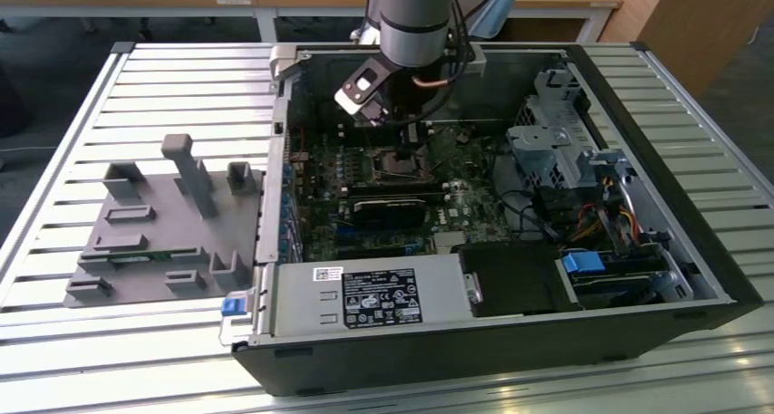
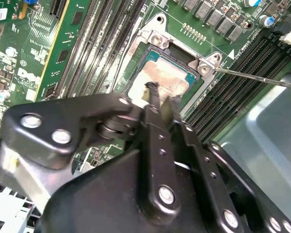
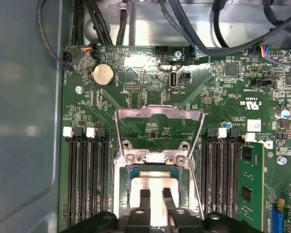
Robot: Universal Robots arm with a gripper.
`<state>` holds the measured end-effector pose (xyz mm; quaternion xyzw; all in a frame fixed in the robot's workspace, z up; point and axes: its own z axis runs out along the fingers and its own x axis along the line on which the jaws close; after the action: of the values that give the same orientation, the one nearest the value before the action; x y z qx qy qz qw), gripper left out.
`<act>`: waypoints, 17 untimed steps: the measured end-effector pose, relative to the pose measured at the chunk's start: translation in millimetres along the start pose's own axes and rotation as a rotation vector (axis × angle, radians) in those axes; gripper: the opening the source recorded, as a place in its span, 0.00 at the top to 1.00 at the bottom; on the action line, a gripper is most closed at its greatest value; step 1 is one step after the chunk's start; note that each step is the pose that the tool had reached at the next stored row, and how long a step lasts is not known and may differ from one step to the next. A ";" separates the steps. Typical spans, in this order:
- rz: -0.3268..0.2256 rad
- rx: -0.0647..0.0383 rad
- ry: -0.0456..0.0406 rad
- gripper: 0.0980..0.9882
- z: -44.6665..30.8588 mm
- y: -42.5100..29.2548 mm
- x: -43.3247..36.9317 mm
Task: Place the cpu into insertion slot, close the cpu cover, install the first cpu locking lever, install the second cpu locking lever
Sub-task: 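Place the cpu into insertion slot, then close the cpu cover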
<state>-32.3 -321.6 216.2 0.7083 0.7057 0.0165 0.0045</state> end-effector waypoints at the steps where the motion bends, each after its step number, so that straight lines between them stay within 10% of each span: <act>1: 0.000 0.000 -0.0009 0.91 -0.3 0.0 0.0; 17: 0.000 0.000 -0.0059 0.99 -3.8 0.1 0.0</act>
<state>-32.4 -321.6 219.9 0.7083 0.7057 0.0144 0.0066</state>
